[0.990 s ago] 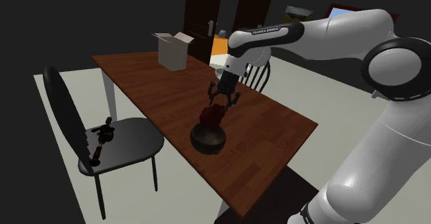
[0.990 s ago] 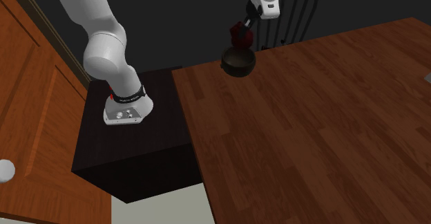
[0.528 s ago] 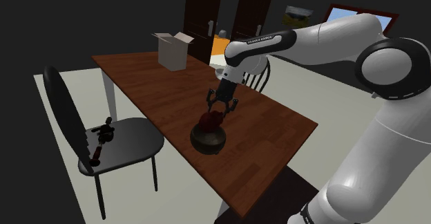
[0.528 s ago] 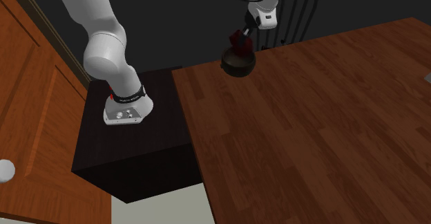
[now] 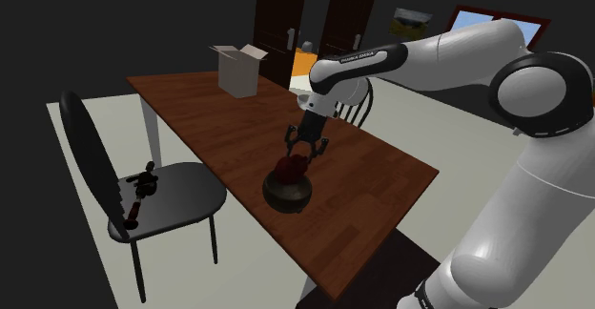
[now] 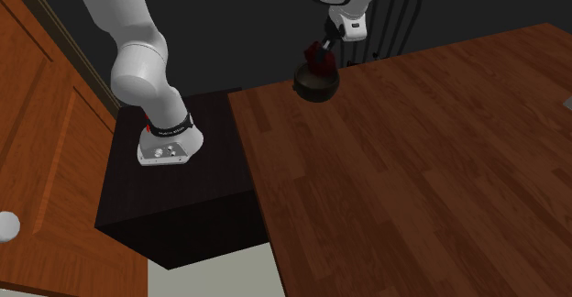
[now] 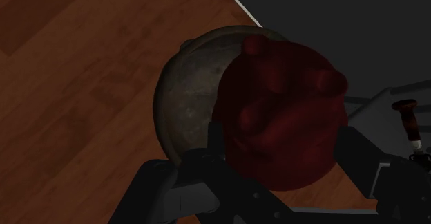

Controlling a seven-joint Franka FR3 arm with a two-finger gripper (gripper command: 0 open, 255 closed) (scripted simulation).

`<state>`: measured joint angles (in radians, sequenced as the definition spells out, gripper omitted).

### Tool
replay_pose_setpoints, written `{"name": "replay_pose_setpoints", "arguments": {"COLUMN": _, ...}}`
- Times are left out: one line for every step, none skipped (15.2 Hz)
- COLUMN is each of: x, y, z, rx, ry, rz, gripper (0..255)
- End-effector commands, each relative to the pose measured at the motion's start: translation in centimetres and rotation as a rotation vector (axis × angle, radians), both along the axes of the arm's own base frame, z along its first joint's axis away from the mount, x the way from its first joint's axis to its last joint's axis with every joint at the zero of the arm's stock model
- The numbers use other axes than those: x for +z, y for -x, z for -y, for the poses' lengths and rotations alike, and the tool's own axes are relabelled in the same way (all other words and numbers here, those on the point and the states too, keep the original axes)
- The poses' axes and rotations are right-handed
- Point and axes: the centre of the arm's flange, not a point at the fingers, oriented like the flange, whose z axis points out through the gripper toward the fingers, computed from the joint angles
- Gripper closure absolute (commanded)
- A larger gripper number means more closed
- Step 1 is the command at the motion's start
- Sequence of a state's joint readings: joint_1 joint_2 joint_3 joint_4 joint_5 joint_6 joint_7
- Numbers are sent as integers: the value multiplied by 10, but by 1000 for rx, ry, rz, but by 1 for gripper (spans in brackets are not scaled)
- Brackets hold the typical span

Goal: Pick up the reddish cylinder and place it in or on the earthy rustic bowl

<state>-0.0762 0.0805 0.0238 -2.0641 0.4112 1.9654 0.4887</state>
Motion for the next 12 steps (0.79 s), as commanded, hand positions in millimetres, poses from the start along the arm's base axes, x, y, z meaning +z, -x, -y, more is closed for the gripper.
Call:
{"name": "replay_pose_setpoints", "arguments": {"x": 0, "y": 0, "z": 0, "rx": 0, "ry": 0, "rz": 1, "gripper": 0}}
{"name": "replay_pose_setpoints", "arguments": {"x": 0, "y": 0, "z": 0, "rx": 0, "ry": 0, "rz": 1, "gripper": 0}}
{"name": "replay_pose_setpoints", "arguments": {"x": 0, "y": 0, "z": 0, "rx": 0, "ry": 0, "rz": 1, "gripper": 0}}
{"name": "replay_pose_setpoints", "arguments": {"x": 0, "y": 0, "z": 0, "rx": 0, "ry": 0, "rz": 1, "gripper": 0}}
{"name": "replay_pose_setpoints", "arguments": {"x": 0, "y": 0, "z": 0, "rx": 0, "ry": 0, "rz": 1, "gripper": 0}}
{"name": "replay_pose_setpoints", "arguments": {"x": 0, "y": 0, "z": 0, "rx": 0, "ry": 0, "rz": 1, "gripper": 0}}
{"name": "replay_pose_setpoints", "arguments": {"x": 12, "y": -2, "z": 5, "rx": 0, "ry": 0, "rz": 1, "gripper": 0}}
{"name": "replay_pose_setpoints", "arguments": {"x": 25, "y": -3, "z": 10, "rx": 0, "ry": 0, "rz": 1, "gripper": 0}}
{"name": "replay_pose_setpoints", "arguments": {"x": 37, "y": -5, "z": 15, "rx": 0, "ry": 0, "rz": 1, "gripper": 0}}
{"name": "replay_pose_setpoints", "arguments": {"x": 46, "y": -6, "z": 19, "rx": 0, "ry": 0, "rz": 1, "gripper": 0}}
{"name": "replay_pose_setpoints", "arguments": {"x": 46, "y": -6, "z": 19, "rx": 0, "ry": 0, "rz": 1, "gripper": 0}}
{"name": "replay_pose_setpoints", "arguments": {"x": 46, "y": -6, "z": 19, "rx": 0, "ry": 0, "rz": 1, "gripper": 0}}
